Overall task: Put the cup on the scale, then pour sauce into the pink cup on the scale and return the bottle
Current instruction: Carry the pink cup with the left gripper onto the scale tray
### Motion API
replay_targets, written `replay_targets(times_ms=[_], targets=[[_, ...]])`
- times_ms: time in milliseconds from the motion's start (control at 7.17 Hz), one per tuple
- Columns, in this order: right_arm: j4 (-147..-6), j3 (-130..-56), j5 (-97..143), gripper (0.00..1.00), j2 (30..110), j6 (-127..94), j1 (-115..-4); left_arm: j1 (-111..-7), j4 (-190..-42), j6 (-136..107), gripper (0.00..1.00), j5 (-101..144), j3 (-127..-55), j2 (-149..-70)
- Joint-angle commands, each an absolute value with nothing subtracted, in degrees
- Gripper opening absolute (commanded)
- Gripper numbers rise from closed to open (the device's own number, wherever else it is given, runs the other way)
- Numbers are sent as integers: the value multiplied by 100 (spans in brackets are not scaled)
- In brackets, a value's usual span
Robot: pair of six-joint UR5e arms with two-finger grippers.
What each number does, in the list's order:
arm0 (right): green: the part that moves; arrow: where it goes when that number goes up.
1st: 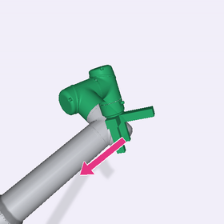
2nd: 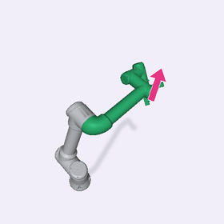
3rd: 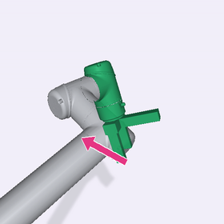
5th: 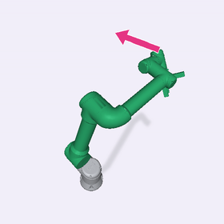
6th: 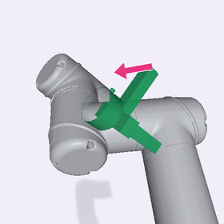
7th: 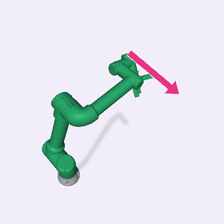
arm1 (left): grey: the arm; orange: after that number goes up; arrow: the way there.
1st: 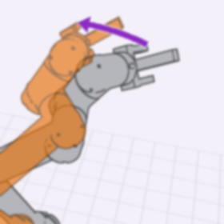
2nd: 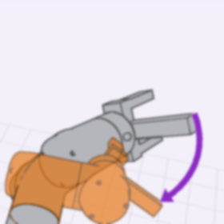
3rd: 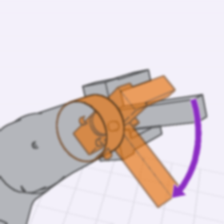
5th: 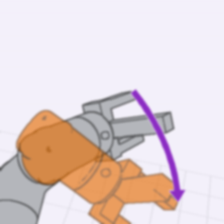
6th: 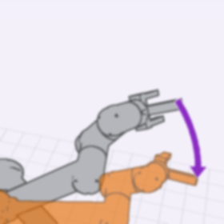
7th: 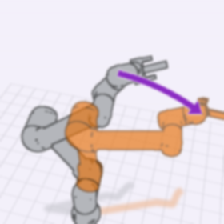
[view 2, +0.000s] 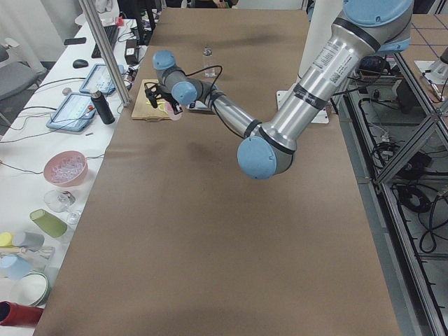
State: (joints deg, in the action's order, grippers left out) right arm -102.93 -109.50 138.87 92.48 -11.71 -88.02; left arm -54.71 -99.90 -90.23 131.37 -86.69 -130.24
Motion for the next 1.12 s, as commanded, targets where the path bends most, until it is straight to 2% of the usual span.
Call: replay_targets(times_ms=[0,279,976], targets=[[-10292,-10925,13904,100,9246,-1169,-8772,-4469,-8858,-9852,0,12301,-8631,-14137],[-10283,-10916,13913,100,9246,-1160,-8745,-3861,-8893,-10044,0,11797,-8422,-14281],[-10283,-10969,13922,100,9229,-1169,-8736,-3534,-8991,-10020,0,11584,-8104,-14405]])
